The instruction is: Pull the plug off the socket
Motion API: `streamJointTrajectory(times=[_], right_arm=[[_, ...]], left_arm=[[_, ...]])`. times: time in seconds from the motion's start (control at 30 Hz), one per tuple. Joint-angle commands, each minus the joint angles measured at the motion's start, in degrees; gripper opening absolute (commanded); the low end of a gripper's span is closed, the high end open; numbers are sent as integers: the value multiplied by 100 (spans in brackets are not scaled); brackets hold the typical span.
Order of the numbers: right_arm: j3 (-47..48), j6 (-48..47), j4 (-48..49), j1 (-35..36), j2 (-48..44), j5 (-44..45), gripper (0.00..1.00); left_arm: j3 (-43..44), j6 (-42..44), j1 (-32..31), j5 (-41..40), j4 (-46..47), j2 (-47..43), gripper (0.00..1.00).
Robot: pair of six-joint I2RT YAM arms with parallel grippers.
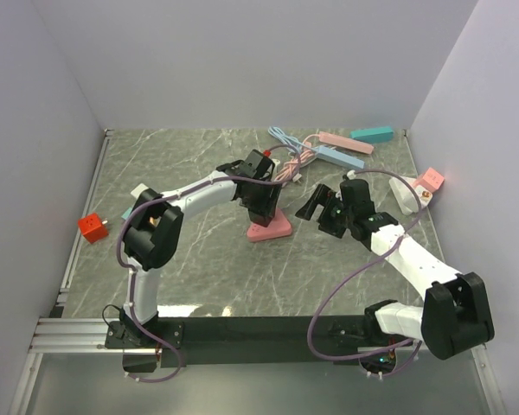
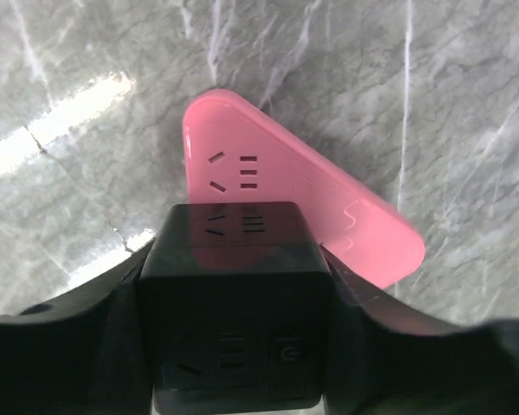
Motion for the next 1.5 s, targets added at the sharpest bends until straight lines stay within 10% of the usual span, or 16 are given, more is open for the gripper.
streamJointTrajectory(times=[0.0, 0.1, 0.43, 1.0, 1.47], right_arm=[[-89, 194, 630, -42, 73, -521, 99], [-194, 291, 832, -42, 143, -662, 97], [-432, 591, 939, -16, -208, -128, 94], [-203, 748, 1843, 652, 37, 1709, 94], [394, 1232, 1957, 907, 740, 2757, 51]], left_arm=[[-172, -14, -28, 340, 91, -148, 37], [-296, -242, -11, 340, 153, -236, 1], [-1114, -3668, 560, 1263, 1849, -904, 0], [-859, -5525, 482, 1896, 2552, -843, 0], [-938, -6202, 235, 1800, 2868, -1115, 0]])
